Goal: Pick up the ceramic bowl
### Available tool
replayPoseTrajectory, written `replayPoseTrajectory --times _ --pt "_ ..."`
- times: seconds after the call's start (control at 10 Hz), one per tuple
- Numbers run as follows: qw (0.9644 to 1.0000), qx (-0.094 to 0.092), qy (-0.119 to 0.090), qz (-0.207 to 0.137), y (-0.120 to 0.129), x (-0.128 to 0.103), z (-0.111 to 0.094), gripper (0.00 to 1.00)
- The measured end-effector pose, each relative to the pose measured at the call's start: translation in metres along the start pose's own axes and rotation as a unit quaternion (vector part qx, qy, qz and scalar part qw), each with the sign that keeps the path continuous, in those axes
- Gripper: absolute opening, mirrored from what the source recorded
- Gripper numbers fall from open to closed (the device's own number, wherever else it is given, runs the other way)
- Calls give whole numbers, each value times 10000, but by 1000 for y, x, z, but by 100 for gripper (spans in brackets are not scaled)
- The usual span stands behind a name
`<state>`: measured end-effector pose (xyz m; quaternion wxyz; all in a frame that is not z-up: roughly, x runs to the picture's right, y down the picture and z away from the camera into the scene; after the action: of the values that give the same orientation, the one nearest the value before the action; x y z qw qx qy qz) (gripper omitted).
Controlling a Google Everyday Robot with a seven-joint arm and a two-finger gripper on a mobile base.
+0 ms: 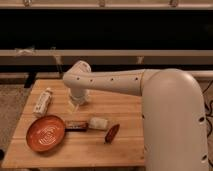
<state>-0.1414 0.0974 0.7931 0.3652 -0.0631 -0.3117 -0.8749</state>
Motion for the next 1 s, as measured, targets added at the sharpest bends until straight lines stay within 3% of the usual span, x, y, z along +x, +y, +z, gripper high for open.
replayPoseTrajectory --times 1.0 --pt "10000 23 -24 0 -2 -1 3 80"
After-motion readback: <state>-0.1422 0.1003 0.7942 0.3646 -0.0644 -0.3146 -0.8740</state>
